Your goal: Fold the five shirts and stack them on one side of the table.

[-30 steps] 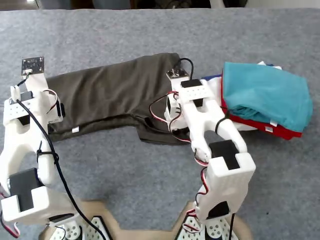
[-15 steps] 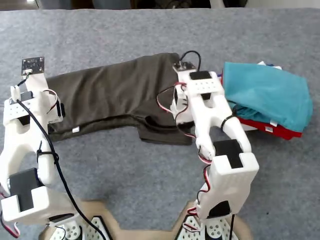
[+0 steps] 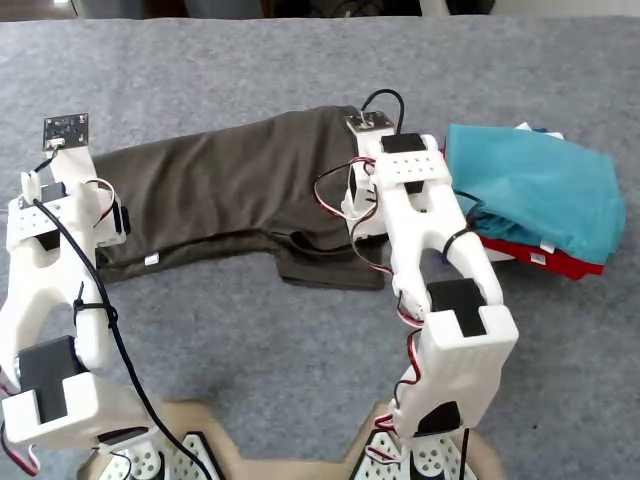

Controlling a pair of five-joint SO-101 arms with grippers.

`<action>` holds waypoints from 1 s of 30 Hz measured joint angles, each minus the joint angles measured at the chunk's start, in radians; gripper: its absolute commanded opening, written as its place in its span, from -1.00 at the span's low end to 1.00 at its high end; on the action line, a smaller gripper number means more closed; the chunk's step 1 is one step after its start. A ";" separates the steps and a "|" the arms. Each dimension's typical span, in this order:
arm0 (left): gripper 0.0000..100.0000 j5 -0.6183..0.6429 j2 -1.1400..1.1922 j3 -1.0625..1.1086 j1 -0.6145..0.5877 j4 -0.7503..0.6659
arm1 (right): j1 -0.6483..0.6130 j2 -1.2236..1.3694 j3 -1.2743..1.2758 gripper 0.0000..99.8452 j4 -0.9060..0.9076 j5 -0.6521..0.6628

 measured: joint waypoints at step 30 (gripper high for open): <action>-0.94 -0.003 0.000 0.000 -0.077 0.000 | 0.089 -0.224 0.233 -0.97 0.018 0.104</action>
